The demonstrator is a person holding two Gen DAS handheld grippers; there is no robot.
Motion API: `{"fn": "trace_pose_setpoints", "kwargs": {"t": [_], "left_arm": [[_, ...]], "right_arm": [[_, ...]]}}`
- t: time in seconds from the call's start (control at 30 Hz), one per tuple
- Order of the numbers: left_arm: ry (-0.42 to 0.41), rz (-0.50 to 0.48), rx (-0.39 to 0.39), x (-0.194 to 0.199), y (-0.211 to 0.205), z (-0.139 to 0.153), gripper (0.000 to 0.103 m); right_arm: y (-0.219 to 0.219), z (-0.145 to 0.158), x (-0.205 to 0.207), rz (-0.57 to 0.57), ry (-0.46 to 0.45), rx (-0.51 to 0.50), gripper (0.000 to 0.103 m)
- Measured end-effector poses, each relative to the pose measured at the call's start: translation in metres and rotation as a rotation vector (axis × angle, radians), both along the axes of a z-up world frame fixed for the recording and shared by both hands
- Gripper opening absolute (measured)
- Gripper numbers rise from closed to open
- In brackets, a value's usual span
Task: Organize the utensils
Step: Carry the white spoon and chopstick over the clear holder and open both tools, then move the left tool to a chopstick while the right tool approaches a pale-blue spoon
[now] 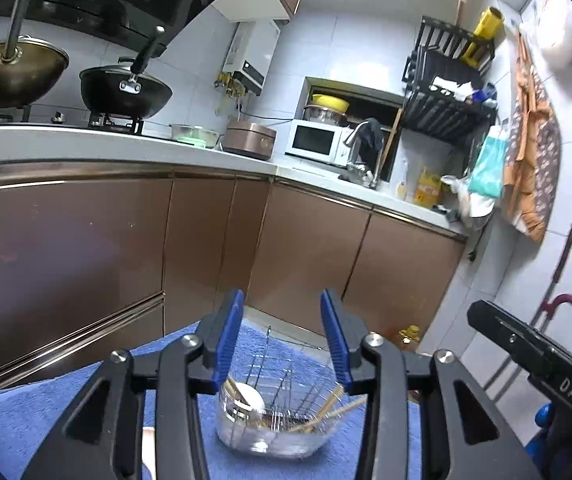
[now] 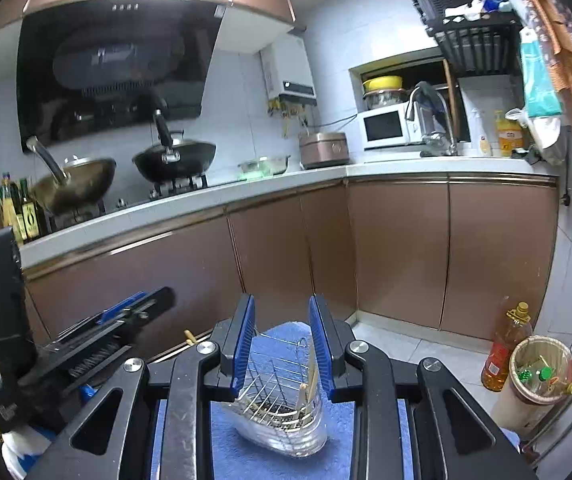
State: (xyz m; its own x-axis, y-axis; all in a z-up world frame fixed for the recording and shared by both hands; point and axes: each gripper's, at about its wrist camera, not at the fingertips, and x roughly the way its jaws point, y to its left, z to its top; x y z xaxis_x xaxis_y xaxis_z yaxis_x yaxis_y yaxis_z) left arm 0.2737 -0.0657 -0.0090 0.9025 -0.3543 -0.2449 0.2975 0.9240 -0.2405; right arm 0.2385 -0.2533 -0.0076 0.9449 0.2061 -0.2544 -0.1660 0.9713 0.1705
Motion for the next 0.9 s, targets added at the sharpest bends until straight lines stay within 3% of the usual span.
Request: {"fn": "trace_pose_setpoints", "kwargs": {"t": [0.27,0.4,0.63,0.9], "left_arm": [[-0.005,-0.028,0.017,-0.065,0.028,0.035,0.039],[0.052,-0.047,0.029,-0.089,0.039,0.041,0.039],[0.087,-0.048,0.051,-0.130,0.061,0.039,0.039],[0.127,0.014,0.055,-0.166,0.092,0.025,0.040]], "right_arm": [[0.004,0.027,-0.061,0.009,-0.038,0.002,0.030],[0.009,0.033,-0.087,0.026,-0.045,0.017,0.031],[0.014,0.035,-0.119,0.046,-0.043,0.039,0.031],[0.019,0.023,-0.147,0.056,-0.003,0.047,0.033]]}}
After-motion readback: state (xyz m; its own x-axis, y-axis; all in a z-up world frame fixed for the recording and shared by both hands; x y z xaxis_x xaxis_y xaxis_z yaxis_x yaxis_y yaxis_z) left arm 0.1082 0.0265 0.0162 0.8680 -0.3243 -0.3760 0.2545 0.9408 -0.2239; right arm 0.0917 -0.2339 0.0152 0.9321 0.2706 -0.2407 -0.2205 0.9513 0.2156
